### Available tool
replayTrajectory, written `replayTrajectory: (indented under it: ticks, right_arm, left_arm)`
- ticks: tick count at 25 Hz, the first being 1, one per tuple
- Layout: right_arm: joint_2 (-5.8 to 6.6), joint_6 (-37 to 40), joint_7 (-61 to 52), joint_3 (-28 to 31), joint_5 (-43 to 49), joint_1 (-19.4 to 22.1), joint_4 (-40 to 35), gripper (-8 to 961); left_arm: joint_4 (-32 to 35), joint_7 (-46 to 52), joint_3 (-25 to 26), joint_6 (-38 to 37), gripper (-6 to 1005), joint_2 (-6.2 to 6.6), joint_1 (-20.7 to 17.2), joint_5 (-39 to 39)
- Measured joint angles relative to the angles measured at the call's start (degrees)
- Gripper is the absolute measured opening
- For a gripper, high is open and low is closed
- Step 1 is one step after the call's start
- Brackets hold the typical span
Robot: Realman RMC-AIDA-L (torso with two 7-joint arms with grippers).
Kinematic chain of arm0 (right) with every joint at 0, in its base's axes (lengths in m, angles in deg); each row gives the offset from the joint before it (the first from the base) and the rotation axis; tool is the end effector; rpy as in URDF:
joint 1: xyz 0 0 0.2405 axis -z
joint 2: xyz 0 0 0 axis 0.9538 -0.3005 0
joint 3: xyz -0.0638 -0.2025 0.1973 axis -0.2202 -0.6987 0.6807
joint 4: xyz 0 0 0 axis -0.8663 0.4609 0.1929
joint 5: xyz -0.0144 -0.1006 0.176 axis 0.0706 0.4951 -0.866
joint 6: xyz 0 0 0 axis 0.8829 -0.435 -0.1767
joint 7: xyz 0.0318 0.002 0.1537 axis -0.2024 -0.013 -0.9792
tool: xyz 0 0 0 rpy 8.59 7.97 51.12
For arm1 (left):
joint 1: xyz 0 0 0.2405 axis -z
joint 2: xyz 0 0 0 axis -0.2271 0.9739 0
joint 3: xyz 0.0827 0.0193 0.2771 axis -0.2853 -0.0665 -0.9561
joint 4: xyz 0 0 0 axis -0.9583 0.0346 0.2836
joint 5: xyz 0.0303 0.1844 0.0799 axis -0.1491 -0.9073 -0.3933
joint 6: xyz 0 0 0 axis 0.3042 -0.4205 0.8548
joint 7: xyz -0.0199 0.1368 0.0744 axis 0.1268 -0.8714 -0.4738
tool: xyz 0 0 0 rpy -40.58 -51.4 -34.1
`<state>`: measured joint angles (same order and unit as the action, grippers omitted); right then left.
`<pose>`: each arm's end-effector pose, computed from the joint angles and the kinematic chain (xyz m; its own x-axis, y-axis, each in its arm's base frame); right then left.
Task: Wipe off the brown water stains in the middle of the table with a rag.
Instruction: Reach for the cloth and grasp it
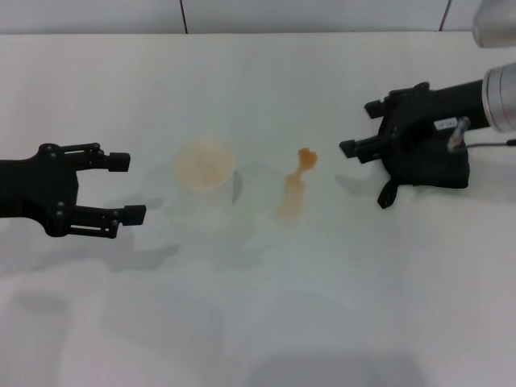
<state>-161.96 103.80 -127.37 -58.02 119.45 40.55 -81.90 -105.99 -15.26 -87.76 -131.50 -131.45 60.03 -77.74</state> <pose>0.2113 0.4038 -0.0156 0.9193 -0.3442 -0.1908 -0.3911 -0.8527 -0.3463 -0.2876 0.3390 0.0416 0.8888 0.2519 0.3830 0.3206 -0.9387 -0.1266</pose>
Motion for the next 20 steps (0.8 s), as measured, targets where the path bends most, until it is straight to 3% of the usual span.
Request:
replayTrajectory:
  ticks: [11, 20]
  right_arm:
    - [0.25, 1.4, -11.8, 4.1, 17.0, -7.9, 0.9, 853]
    - [-0.03, 3.0, -15.0, 4.1, 23.7, -9.2, 1.3, 793]
  left_arm:
    - [0.0, -1.6, 0.0, 0.2, 888, -0.66, 0.4, -0.4]
    - [0.0, -1.9, 0.0, 0.4, 888, -0.8, 0.3, -0.2]
